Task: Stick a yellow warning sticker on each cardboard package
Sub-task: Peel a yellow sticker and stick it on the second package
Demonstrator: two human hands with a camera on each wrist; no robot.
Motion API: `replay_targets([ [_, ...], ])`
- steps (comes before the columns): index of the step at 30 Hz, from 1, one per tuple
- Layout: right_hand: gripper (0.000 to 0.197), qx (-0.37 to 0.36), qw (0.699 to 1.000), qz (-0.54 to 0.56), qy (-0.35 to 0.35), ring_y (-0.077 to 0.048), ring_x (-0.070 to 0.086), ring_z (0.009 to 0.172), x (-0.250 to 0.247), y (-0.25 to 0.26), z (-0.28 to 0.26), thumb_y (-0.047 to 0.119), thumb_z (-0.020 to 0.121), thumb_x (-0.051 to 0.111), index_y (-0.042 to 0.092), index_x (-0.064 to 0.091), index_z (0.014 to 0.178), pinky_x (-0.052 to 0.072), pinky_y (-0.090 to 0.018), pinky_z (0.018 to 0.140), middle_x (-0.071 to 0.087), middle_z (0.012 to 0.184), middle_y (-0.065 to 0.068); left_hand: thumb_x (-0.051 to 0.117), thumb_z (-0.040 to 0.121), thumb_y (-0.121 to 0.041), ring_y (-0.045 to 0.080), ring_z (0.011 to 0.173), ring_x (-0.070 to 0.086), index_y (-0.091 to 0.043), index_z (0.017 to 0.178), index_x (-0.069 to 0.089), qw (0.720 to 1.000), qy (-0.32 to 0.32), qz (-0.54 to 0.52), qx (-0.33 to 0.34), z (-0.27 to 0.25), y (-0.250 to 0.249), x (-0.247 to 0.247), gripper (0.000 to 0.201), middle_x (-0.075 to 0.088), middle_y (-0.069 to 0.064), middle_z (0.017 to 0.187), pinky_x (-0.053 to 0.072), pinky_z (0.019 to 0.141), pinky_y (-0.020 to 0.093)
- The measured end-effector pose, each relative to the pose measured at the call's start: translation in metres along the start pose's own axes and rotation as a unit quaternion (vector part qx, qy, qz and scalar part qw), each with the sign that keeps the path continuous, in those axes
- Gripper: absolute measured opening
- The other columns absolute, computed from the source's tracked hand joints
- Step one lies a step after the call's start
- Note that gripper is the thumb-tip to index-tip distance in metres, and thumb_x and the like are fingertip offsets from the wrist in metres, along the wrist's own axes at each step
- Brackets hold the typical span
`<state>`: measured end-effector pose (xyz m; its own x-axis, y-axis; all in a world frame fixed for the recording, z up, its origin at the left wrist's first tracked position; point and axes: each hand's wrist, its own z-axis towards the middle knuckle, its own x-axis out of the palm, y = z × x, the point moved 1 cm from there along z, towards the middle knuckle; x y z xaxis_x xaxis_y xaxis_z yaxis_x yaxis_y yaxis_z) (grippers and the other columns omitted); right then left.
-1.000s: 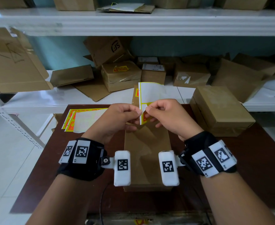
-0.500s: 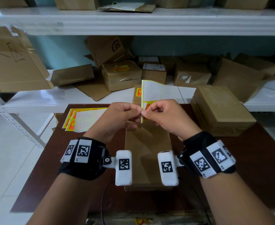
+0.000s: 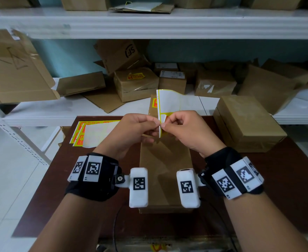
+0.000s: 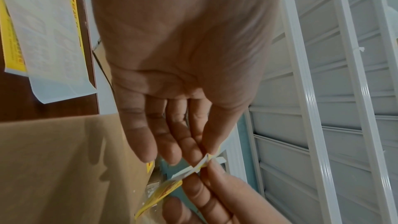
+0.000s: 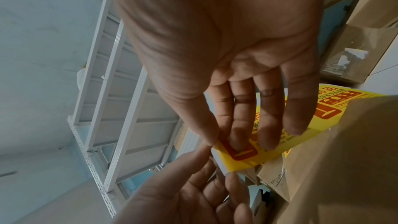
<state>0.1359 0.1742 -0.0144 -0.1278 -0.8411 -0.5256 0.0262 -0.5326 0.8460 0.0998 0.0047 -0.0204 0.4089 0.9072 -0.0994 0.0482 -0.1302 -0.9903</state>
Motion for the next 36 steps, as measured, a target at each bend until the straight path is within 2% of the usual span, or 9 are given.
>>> replay_targets([
  [3,0.015,-0.004,1.000,-0.002,-0.003,-0.023,0.063,0.070,0.0001,-0.0005,0.0003,0.025,0.088,0.072,0.015,0.073,0.077,0.057,-0.050,0.076,0.070,0.079,-0.016,0.064,0.095,-0.016,0.014,0.074,0.064,-0.015,0.081,0.077,1.000,0.000,0.002,0.000,-0.0002,-0.0001,-0.0002,0.019,0.069,0.007,0.077,0.057,0.074,0.035],
  [6,0.016,-0.007,1.000,-0.006,-0.003,-0.033,0.067,0.079,0.0001,0.0001,0.0001,0.025,0.088,0.071,0.014,0.072,0.076,0.057,-0.051,0.076,0.070,0.080,-0.017,0.065,0.095,-0.017,0.014,0.074,0.064,-0.017,0.080,0.077,1.000,0.001,0.004,-0.001,0.0005,-0.0009,0.0003,0.020,0.069,0.007,0.077,0.057,0.074,0.035],
  [8,0.017,-0.007,1.000,-0.006,-0.002,-0.035,0.067,0.082,-0.0004,0.0004,0.0001,0.025,0.088,0.071,0.013,0.071,0.076,0.057,-0.052,0.077,0.070,0.081,-0.018,0.064,0.095,-0.017,0.014,0.075,0.064,-0.018,0.079,0.077,1.000,0.003,0.004,0.000,0.0007,-0.0014,0.0007,0.020,0.069,0.007,0.077,0.057,0.074,0.035],
  [14,0.017,-0.001,1.000,-0.004,0.003,-0.035,0.069,0.086,-0.0020,0.0008,0.0000,0.026,0.088,0.071,0.012,0.071,0.079,0.057,-0.056,0.080,0.072,0.086,-0.018,0.063,0.096,-0.015,0.015,0.076,0.064,-0.016,0.082,0.076,1.000,0.000,0.000,0.000,-0.0001,-0.0007,-0.0005,0.019,0.069,0.006,0.077,0.057,0.074,0.035],
  [29,0.010,0.009,1.000,0.008,-0.002,-0.033,0.071,0.086,-0.0049,-0.0005,0.0012,0.021,0.089,0.068,0.016,0.069,0.080,0.059,-0.053,0.083,0.074,0.087,-0.014,0.058,0.099,-0.013,0.008,0.067,0.064,-0.014,0.084,0.073,1.000,-0.001,-0.019,0.002,0.0000,-0.0020,-0.0038,0.021,0.070,-0.001,0.071,0.056,0.070,0.031],
  [33,0.009,0.008,1.000,0.010,-0.002,-0.033,0.071,0.086,-0.0037,-0.0005,0.0017,0.022,0.088,0.068,0.016,0.069,0.082,0.058,-0.055,0.083,0.074,0.086,-0.013,0.058,0.099,-0.017,0.009,0.069,0.063,-0.016,0.083,0.072,1.000,0.008,-0.026,0.000,0.0002,-0.0029,-0.0018,0.022,0.069,0.000,0.073,0.055,0.073,0.035],
  [36,0.010,0.003,1.000,0.010,-0.001,-0.032,0.071,0.083,-0.0019,0.0000,0.0016,0.023,0.088,0.069,0.016,0.070,0.081,0.058,-0.055,0.082,0.074,0.082,-0.013,0.065,0.095,-0.024,0.011,0.071,0.061,-0.019,0.082,0.073,0.999,0.018,-0.029,-0.003,-0.0003,-0.0021,-0.0002,0.016,0.065,0.002,0.075,0.054,0.074,0.037],
])
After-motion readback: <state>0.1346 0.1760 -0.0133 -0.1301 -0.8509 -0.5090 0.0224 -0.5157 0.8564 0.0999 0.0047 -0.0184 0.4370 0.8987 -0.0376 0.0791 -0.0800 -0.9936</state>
